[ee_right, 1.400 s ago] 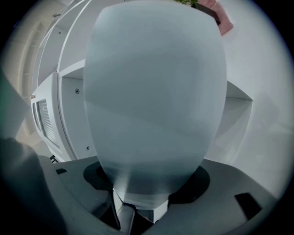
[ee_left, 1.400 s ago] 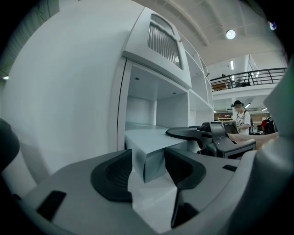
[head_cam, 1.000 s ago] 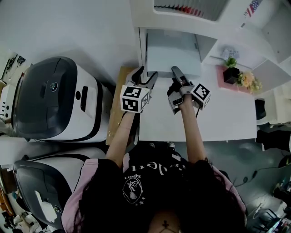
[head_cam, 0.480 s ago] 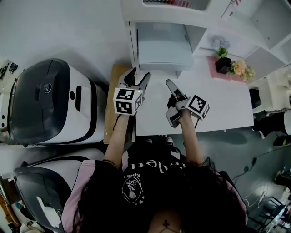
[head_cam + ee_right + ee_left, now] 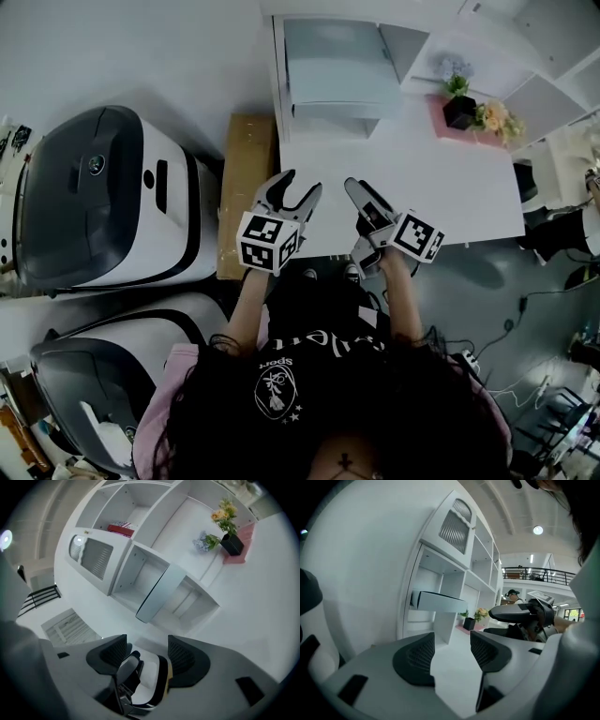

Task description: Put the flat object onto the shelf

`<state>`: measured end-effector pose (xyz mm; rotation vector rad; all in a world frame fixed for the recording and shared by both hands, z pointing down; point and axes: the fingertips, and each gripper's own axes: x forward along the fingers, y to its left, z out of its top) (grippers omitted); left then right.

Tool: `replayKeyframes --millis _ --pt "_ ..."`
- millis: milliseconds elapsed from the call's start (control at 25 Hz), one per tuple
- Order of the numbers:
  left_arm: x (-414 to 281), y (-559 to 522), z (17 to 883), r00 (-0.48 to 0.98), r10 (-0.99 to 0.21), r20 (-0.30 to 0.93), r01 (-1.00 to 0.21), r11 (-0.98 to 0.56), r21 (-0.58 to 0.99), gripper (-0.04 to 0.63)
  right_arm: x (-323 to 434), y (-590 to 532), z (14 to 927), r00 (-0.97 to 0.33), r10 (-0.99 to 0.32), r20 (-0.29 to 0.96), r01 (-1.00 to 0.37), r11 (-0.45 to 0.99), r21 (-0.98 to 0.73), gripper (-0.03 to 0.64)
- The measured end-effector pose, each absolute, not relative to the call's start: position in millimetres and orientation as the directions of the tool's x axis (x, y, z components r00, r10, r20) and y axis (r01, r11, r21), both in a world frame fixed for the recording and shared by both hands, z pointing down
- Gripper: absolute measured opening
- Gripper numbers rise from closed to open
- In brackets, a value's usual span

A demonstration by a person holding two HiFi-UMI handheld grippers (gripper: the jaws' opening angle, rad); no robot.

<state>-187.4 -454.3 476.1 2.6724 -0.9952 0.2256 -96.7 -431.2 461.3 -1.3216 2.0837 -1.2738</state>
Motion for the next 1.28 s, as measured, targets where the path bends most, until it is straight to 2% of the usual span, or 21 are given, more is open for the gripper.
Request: replayKeyframes --millis 120,400,760,1280 --pt "-188.3 -428.9 482.7 0.772 -0.586 0.247 -0.635 -0.737 0.232 0.250 -98.9 -415.6 462.6 -0.492 -0.851 0.184 -0.580 0.163 -0.798 0.302" --pt "-186.9 -383.8 479.2 0.778 -0.579 0.242 -0.628 -0.726 0.280 0.249 -103.1 -380.6 458.4 -0.525 -0.830 0.187 -0.596 0.202 -0.778 0.282" --pt "-155.4 -325.5 461.6 0.754 -0.615 0.229 -0.656 -0.702 0.277 0.244 -59.7 -321.3 443.4 -0.509 -0.834 0.212 -0.692 0.250 -0.677 0.093" --pt "-68.2 -177.5 440.2 0.679 -0.715 0.166 -0.726 -0.620 0.298 0.224 29.8 -172.2 426.5 -0.596 -0.790 0.147 -0.664 0.382 -0.643 0.077"
